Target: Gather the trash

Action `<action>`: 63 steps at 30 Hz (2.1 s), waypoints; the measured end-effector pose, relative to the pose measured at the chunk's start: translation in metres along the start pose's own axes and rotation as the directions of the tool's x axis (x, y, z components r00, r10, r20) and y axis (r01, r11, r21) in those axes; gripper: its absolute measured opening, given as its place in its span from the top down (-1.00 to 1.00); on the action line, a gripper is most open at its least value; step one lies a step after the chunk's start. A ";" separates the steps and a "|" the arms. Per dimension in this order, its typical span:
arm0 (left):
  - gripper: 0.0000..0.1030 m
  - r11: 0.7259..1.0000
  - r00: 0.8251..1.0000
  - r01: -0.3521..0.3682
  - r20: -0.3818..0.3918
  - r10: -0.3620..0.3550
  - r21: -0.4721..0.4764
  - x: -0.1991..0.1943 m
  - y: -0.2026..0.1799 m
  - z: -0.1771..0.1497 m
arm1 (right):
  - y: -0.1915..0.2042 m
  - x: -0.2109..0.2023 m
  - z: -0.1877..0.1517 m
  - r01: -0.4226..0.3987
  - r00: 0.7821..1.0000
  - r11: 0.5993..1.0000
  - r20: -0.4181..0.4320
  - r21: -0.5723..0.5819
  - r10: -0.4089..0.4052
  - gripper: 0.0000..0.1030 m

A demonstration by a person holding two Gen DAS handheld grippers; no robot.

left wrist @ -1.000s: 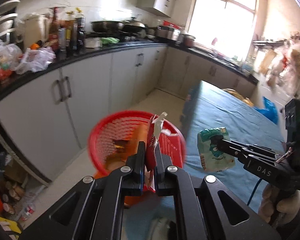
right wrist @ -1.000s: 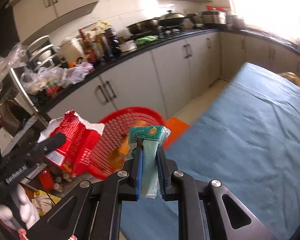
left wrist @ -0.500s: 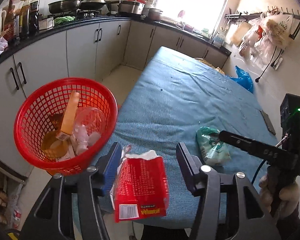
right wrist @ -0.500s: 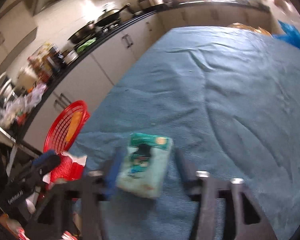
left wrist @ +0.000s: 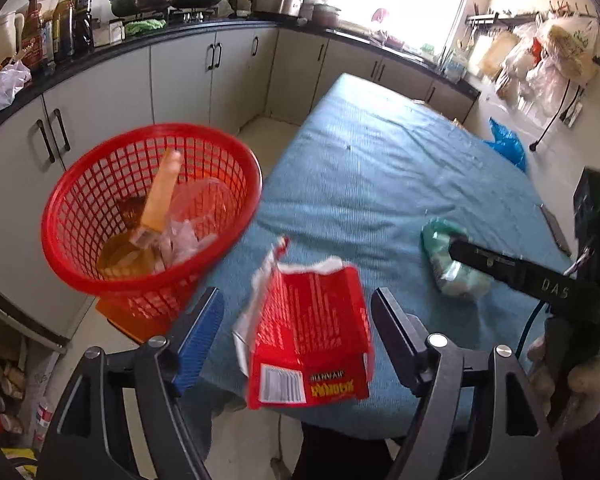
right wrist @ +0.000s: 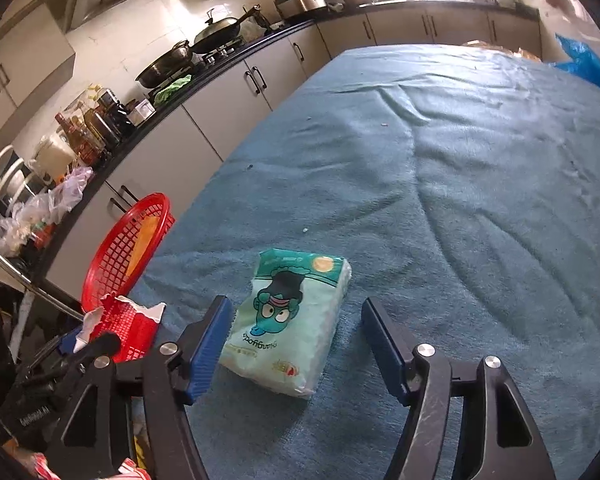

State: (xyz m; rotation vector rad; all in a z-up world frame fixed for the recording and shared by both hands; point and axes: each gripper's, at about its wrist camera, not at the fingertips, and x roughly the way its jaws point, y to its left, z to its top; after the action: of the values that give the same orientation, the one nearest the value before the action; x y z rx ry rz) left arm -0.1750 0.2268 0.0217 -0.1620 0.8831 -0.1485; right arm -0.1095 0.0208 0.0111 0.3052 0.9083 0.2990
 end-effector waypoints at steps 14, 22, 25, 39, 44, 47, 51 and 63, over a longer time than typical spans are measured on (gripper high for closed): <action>0.05 0.999 0.999 0.042 0.034 -0.042 0.018 -0.011 -0.023 -0.008 | 0.013 0.006 -0.001 0.036 0.999 0.997 -0.002 -0.073 -0.036 0.31; 0.05 1.000 0.997 0.008 0.076 -0.008 -0.001 -0.027 -0.017 -0.003 | 0.006 -0.006 -0.002 -0.014 1.000 0.999 0.022 -0.046 0.015 0.74; 0.05 1.000 0.997 0.002 0.078 0.000 -0.022 -0.029 -0.012 -0.004 | 0.004 -0.014 -0.002 -0.019 0.999 0.999 0.041 -0.041 0.020 0.75; 0.05 0.994 0.991 -0.076 0.102 0.084 -0.079 -0.047 0.009 -0.001 | 0.009 -0.042 0.001 -0.015 0.995 0.999 0.098 -0.047 0.020 0.76; 0.05 0.991 0.986 -0.112 0.118 0.121 -0.080 -0.056 0.013 -0.002 | 0.015 -0.048 0.000 -0.018 0.994 0.998 0.108 -0.061 0.025 0.76; 0.05 0.988 0.982 -0.130 0.130 0.140 -0.080 -0.061 0.015 -0.002 | 0.020 -0.052 -0.001 -0.021 0.993 0.997 0.114 -0.075 0.029 0.76; 0.05 0.983 0.976 -0.160 0.136 0.170 -0.087 -0.066 0.020 0.000 | 0.025 -0.054 0.000 -0.022 0.993 0.996 0.116 -0.083 0.032 0.76; 0.04 0.974 0.964 -0.211 0.146 0.221 -0.085 -0.072 0.028 0.002 | 0.038 -0.056 0.004 -0.045 0.991 0.992 0.116 -0.116 0.059 0.76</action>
State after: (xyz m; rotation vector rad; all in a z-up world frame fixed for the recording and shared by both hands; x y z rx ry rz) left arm -0.2169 0.2684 0.0716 -0.1382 0.7458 0.0975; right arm -0.1432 0.0341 0.0680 0.2401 0.7632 0.3751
